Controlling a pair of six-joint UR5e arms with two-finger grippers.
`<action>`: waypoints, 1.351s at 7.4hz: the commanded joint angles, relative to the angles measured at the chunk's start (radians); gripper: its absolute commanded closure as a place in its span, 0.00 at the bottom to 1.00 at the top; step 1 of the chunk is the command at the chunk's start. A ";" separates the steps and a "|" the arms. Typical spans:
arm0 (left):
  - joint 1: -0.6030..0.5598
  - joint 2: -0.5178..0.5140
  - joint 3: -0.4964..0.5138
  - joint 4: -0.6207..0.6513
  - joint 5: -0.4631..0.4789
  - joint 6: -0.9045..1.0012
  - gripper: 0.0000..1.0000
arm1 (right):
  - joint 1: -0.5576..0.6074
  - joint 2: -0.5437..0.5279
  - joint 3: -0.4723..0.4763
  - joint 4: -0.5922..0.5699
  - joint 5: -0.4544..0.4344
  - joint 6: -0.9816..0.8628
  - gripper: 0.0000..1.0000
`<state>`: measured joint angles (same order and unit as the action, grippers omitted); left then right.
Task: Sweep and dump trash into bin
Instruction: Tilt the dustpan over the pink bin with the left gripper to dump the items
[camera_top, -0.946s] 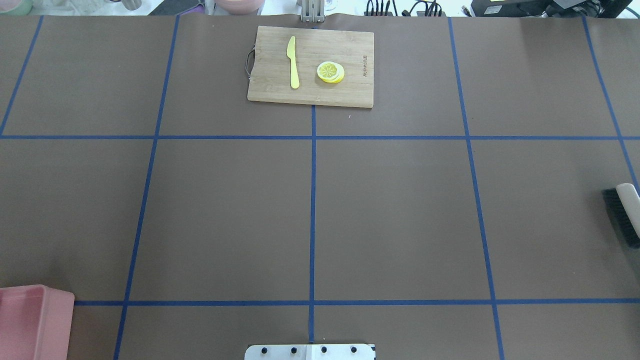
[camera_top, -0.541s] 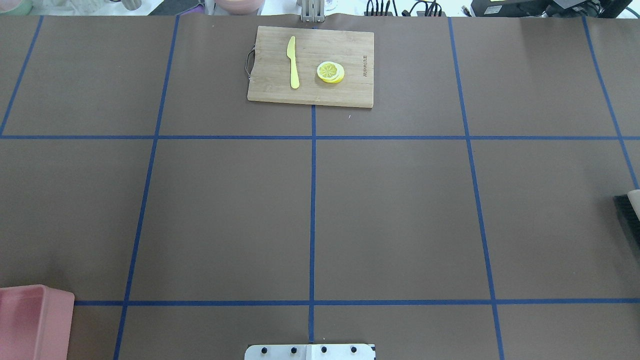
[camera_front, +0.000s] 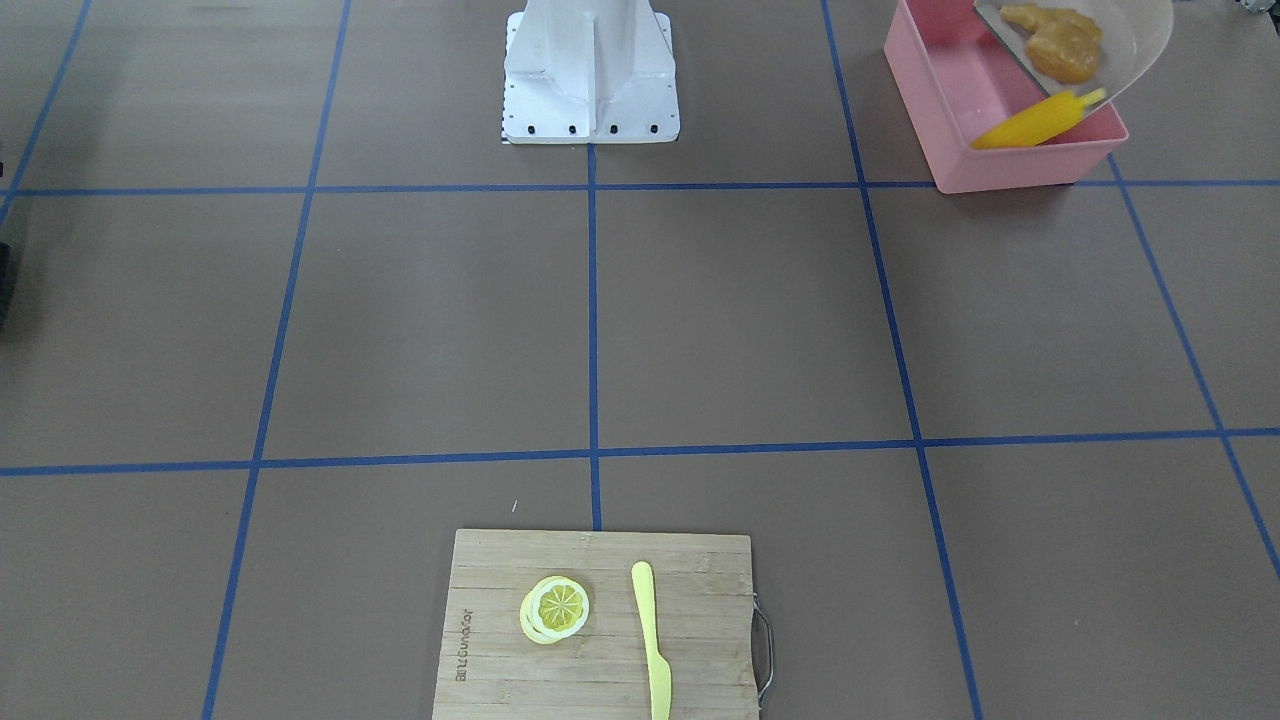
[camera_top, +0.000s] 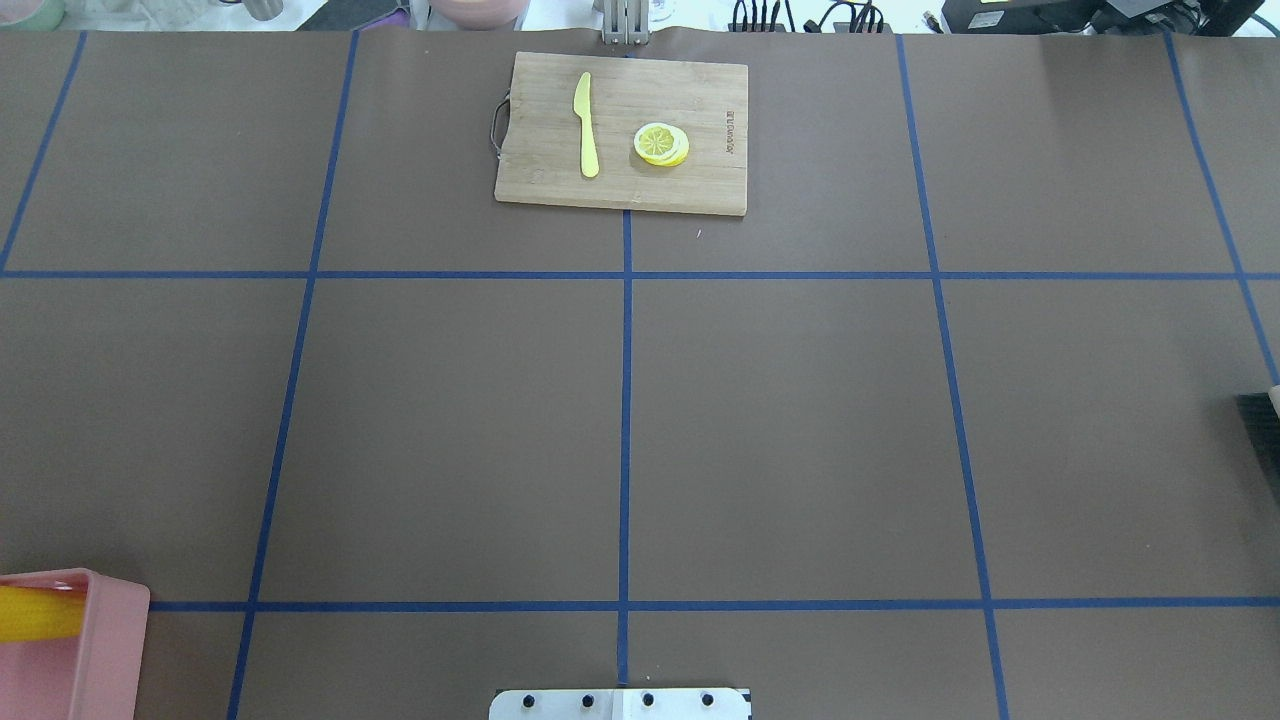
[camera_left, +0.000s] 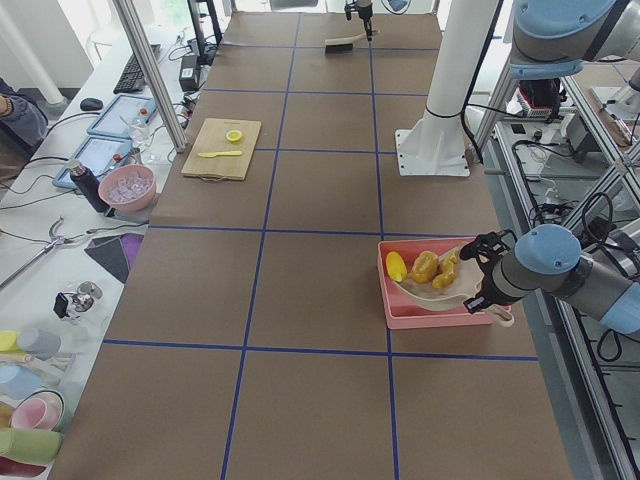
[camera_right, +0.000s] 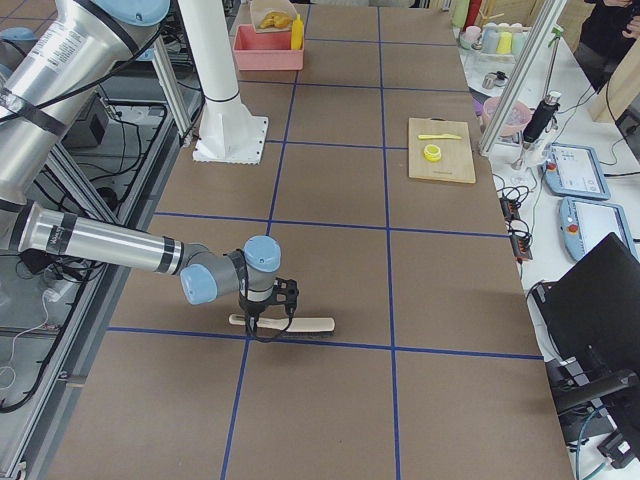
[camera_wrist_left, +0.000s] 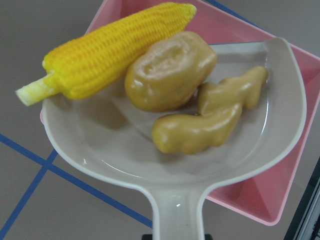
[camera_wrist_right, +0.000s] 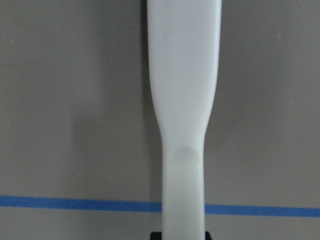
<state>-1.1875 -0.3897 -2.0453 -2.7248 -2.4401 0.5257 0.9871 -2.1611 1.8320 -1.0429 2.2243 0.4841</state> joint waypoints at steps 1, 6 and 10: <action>-0.001 0.017 -0.006 0.051 0.009 0.124 1.00 | 0.004 0.009 -0.002 -0.002 0.009 0.008 0.93; -0.001 0.074 -0.099 0.198 0.072 0.232 1.00 | 0.007 0.014 0.003 -0.005 0.008 0.008 0.00; -0.003 0.097 -0.119 0.255 0.127 0.298 1.00 | 0.063 0.062 0.025 -0.009 0.011 -0.001 0.00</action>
<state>-1.1893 -0.3054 -2.1562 -2.4865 -2.3352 0.7910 1.0148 -2.1324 1.8436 -1.0467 2.2338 0.4857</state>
